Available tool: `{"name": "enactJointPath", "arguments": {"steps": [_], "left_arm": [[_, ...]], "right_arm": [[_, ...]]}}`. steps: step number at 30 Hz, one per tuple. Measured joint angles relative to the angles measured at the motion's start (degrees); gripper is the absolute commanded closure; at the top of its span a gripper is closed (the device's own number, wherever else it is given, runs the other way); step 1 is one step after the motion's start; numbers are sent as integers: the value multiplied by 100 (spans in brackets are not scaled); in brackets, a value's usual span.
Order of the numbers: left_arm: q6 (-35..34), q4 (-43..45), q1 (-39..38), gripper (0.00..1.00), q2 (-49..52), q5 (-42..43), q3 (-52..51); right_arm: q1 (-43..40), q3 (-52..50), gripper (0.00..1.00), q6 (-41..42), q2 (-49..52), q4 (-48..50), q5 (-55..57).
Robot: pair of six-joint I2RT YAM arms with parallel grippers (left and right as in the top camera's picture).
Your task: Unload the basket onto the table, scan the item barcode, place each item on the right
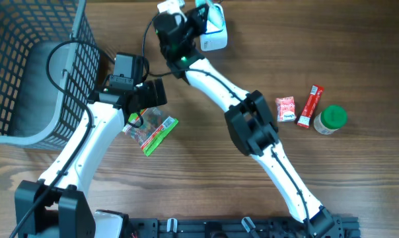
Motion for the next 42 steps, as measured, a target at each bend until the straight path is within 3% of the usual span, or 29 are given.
{"name": "enactJointPath", "arguments": {"steps": [2, 5, 6, 7, 10, 13, 15, 18, 19, 25, 27, 29, 31, 34, 35, 37, 39, 42], "left_arm": [[2, -4, 0, 0, 0, 2, 0], [2, -15, 0, 0, 0, 4, 0], [2, -4, 0, 0, 9, 2, 0], [0, 4, 0, 0, 11, -2, 0], [0, 9, 0, 0, 11, 0, 0], [2, 0, 0, 0, 11, 0, 0], [0, -2, 0, 0, 11, 0, 0], [0, 2, 0, 0, 11, 0, 0], [0, 0, 0, 0, 11, 0, 0], [0, 2, 0, 0, 11, 0, 0], [0, 0, 0, 0, 11, 0, 0], [0, 0, 0, 0, 11, 0, 0], [0, 0, 0, 0, 11, 0, 0], [-24, -15, 0, 45, 11, 2, 0], [-96, -131, 0, 48, 11, 0, 4], [-881, -824, 0, 40, 13, -162, 11], [-1676, -990, 0, 28, 13, -413, -118], [-2306, -984, 0, 21, 22, -560, -472]], "right_arm": [[-90, 4, 96, 142, -868, -1012, -39], [-326, 162, 96, 1808, -2361, -4778, -656], [-457, 170, 96, 2629, -2730, -6220, -1294], [-782, 199, 96, 3622, -2959, -7639, -2647], [-1462, -417, 96, 4461, -2922, -8950, -5154], [-2184, -2105, 96, 4760, -2798, -8574, -6201], [-2463, -2944, 96, 4835, -2728, -8297, -6310], [-2802, -3458, 46, 4927, -2717, -8008, -6299], [-2889, -3458, 42, 4968, -2717, -8061, -6273], [-2920, -2669, 39, 5025, -2774, -8765, -6262], [-2874, -2549, 36, 4778, -2949, -8784, -6968], [-2844, -2527, 0, 4428, -2999, -8780, -7871], [-2824, -2527, 0, 4251, -2999, -8708, -8404], [-2824, -2524, 0, 4179, -2999, -8452, -8642], [-2824, -2524, 0, 4175, -2999, -8271, -8671], [-2824, -2516, 0, 4175, -2999, -7558, -8723], [-2824, -2511, 1, 4177, -2999, -6625, -8749], [-2824, -2505, 0, 4155, -2999, -5560, -8749]]}}
